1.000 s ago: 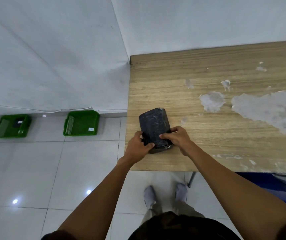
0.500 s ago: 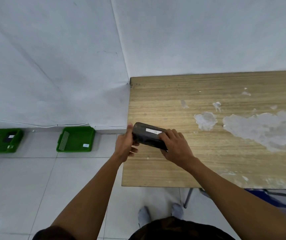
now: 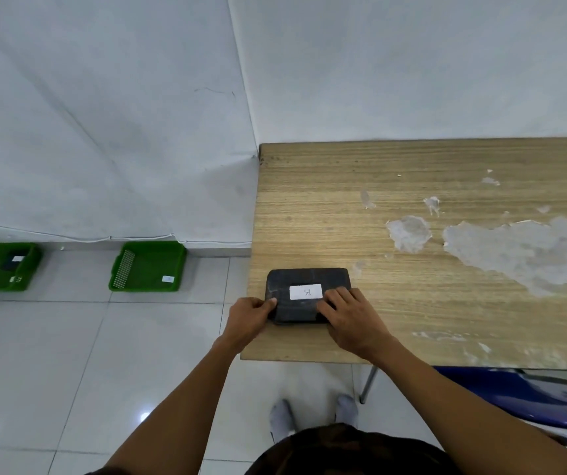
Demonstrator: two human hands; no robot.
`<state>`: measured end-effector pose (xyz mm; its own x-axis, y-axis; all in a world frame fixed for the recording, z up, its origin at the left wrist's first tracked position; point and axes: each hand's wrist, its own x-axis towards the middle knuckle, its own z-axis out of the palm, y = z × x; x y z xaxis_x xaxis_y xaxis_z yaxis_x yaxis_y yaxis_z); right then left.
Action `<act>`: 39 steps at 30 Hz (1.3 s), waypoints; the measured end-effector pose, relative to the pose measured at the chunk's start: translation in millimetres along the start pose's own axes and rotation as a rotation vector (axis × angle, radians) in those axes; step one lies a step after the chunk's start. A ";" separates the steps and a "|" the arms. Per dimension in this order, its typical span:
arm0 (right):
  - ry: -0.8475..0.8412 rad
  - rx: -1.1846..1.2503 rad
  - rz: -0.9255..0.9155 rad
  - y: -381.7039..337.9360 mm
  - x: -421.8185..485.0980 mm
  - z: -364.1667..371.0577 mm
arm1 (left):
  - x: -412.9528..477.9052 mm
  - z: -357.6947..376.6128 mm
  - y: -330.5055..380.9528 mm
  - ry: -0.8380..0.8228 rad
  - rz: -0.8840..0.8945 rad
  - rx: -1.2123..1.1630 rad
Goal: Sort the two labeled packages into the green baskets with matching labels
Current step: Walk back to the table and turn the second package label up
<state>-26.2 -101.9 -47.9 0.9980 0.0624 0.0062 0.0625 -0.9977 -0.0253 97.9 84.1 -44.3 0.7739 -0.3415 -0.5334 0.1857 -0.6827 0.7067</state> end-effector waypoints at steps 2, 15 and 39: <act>-0.090 -0.019 -0.008 -0.9 -4.8 4.2 | -0.7 1.7 -6.3 0.022 0.016 0.057; -0.286 0.047 0.099 17.1 39.3 -16.1 | -22.1 12.8 -8.8 0.247 -0.052 0.113; -0.300 0.661 0.752 -4.6 18.5 -7.6 | -32.1 77.5 18.2 0.127 0.077 0.385</act>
<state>-8.1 -96.4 -40.1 0.7348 -0.4750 -0.4841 -0.6757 -0.5742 -0.4623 29.5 32.6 -50.3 0.8496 -0.3350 -0.4075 -0.0968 -0.8583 0.5039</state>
